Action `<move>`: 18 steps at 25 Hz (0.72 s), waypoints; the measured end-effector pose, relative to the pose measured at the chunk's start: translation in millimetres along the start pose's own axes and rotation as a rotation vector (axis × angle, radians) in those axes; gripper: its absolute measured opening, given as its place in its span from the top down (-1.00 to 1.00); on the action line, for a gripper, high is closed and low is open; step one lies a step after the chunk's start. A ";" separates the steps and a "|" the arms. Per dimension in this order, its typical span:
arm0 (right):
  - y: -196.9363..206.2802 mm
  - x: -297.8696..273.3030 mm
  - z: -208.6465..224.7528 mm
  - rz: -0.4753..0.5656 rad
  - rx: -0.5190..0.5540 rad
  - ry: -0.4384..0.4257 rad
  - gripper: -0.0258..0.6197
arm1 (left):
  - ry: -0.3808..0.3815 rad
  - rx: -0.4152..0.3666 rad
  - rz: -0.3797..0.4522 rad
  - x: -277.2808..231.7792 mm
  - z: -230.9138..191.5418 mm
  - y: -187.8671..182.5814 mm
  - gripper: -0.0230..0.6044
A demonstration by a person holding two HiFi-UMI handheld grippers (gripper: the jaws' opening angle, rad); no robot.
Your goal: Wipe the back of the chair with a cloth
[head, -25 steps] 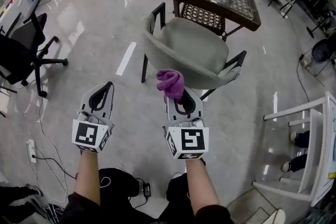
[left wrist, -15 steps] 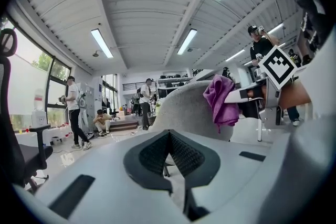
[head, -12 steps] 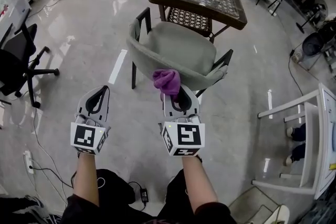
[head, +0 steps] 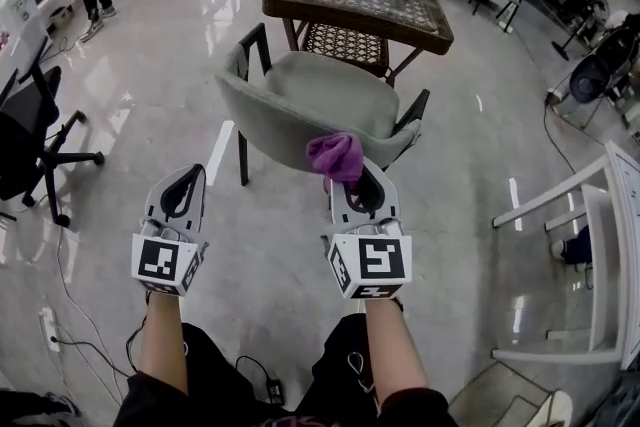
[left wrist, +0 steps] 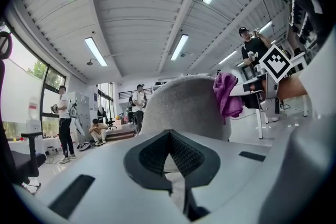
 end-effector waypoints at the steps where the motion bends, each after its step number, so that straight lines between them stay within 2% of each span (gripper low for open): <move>1: 2.8 2.4 4.5 0.006 0.017 0.008 0.64 | 0.000 0.000 0.007 0.0 1.3 4.5 0.90; 6: 18.1 12.3 22.9 0.045 0.144 0.024 0.64 | -0.005 -0.002 0.050 -1.5 9.0 28.4 0.90; 12: 42.0 16.6 46.9 0.058 0.097 0.079 0.64 | 0.007 0.000 0.059 -11.6 20.5 64.3 0.90; 18: 75.8 40.1 96.9 -0.011 0.017 0.220 0.64 | 0.012 0.002 0.065 -11.1 28.6 80.3 0.90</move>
Point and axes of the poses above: the fingertips, and each gripper's own axes: x backward along the fingers, z to its right, y out of its underside, the point moved 1 cm from there along x, backward along the fingers, and after that the axes turned 11 degrees about x, right-handed, at the moved point
